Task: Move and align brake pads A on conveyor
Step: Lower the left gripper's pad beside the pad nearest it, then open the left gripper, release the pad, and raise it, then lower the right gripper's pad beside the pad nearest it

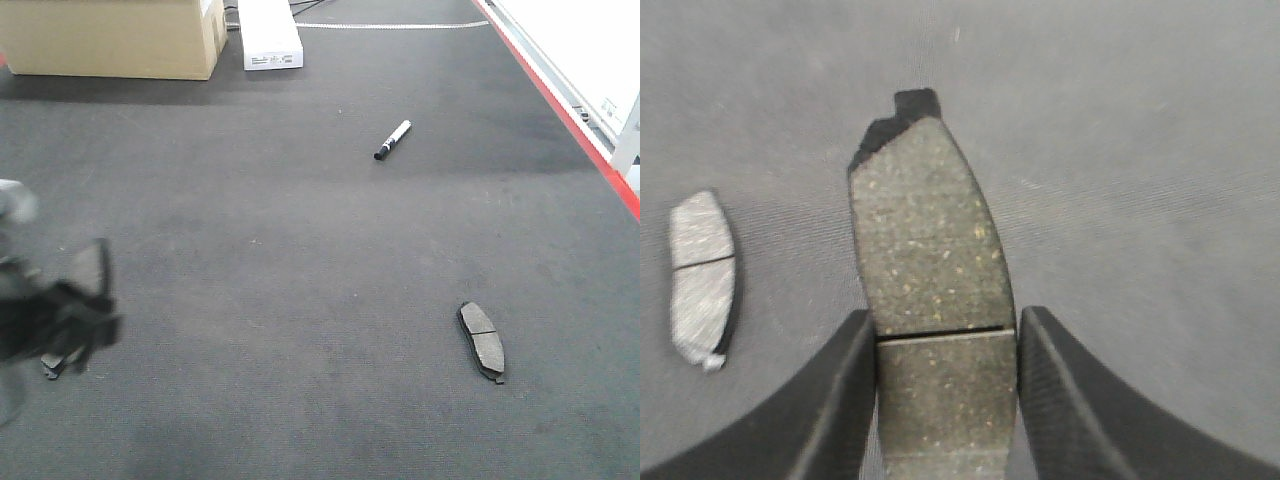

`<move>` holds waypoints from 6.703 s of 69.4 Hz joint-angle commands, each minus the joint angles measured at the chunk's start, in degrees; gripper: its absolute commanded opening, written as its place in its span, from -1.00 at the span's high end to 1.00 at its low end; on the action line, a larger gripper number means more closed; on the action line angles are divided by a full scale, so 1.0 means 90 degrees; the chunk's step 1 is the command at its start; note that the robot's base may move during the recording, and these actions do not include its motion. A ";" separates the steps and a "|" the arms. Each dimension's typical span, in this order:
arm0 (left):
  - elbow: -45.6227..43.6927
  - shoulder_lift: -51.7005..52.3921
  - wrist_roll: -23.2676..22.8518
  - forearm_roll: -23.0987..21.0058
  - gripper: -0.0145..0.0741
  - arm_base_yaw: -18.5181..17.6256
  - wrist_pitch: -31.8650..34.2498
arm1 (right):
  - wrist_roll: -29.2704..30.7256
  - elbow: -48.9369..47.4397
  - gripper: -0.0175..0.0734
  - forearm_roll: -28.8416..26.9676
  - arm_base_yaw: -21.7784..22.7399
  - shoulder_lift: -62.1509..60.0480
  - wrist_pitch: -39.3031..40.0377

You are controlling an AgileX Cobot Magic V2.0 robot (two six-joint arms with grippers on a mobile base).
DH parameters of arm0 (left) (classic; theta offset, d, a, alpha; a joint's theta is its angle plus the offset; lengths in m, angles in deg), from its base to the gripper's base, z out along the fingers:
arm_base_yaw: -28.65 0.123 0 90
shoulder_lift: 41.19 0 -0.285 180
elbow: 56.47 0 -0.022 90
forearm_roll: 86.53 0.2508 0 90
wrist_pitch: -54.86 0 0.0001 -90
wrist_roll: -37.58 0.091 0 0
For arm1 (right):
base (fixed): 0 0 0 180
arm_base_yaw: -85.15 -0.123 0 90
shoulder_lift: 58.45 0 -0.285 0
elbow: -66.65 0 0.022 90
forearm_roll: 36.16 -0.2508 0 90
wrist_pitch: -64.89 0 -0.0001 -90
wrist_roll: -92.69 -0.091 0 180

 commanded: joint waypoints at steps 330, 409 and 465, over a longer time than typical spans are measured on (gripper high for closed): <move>0.2625 0.5583 0.0326 0.0328 -0.34 -0.0018 0.1612 | 0.0051 -0.0183 0.62 0.0148 0.0019 0.0030 0.0564; 0.2625 0.5583 0.0326 0.0328 -0.34 -0.0018 0.1612 | 0.1170 -0.3128 0.51 -0.2426 -0.0309 0.6713 0.1237; 0.2625 0.5583 0.0326 0.0328 -0.34 -0.0018 0.1612 | -0.0462 -0.5248 0.42 -0.2069 -0.0533 0.9625 -0.0078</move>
